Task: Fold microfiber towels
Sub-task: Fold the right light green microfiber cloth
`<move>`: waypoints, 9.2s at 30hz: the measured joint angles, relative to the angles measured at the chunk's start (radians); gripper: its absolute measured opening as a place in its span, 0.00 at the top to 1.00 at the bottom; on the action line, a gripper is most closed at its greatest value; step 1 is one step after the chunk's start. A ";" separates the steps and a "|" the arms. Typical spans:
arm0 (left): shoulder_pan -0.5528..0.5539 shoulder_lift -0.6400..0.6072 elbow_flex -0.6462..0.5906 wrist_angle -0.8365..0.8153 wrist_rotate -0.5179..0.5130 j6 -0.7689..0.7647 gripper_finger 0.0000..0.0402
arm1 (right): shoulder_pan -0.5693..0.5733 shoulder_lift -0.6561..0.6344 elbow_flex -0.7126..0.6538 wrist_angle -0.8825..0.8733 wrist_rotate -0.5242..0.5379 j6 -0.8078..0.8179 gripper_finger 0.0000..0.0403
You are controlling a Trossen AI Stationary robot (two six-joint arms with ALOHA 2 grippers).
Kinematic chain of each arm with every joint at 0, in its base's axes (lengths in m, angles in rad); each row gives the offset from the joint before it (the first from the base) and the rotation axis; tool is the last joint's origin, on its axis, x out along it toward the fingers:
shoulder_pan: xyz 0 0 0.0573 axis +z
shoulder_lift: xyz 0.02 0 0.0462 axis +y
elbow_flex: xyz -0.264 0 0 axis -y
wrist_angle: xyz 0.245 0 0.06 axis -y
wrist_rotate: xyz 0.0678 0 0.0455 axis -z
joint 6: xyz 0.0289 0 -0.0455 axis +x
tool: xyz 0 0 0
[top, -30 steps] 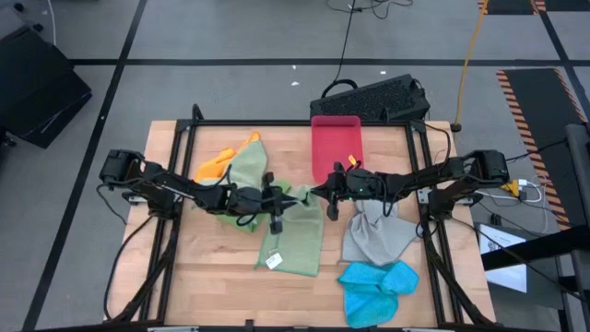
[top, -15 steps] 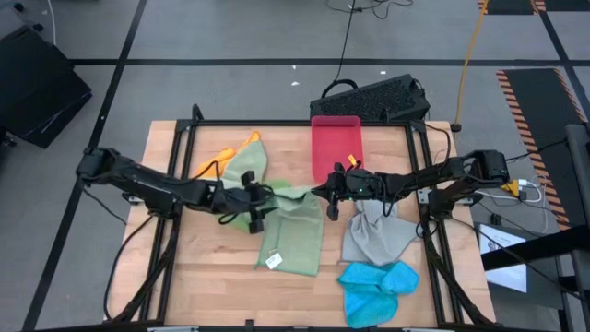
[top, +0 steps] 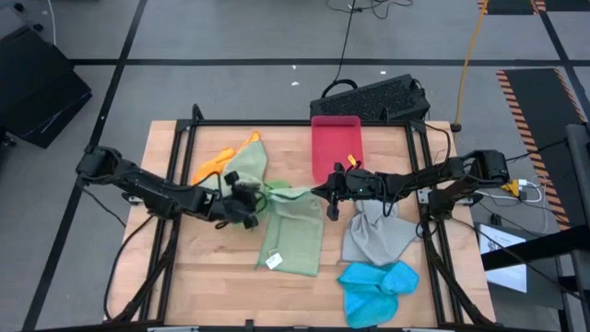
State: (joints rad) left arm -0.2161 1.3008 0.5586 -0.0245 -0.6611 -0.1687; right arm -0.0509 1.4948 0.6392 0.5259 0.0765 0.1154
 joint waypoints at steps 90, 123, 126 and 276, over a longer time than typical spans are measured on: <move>0.233 -0.034 -0.064 0.260 0.370 0.264 0.96 | 0.236 -0.026 0.000 0.104 0.247 0.190 0.75; 0.341 -0.034 -0.064 0.231 0.365 0.237 0.96 | 0.446 0.465 0.384 -0.117 0.353 0.401 1.00; 0.341 -0.034 -0.064 0.233 0.364 0.241 0.96 | 0.440 0.503 0.376 -0.132 0.363 0.432 1.00; 0.187 -0.205 0.033 0.019 0.382 -0.434 0.35 | 0.290 -0.262 0.240 -0.681 0.200 0.829 0.74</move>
State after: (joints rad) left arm -0.0288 1.0958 0.5911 -0.0059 -0.2795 -0.6029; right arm 0.2387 1.2324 0.8787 -0.1547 0.2768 0.9443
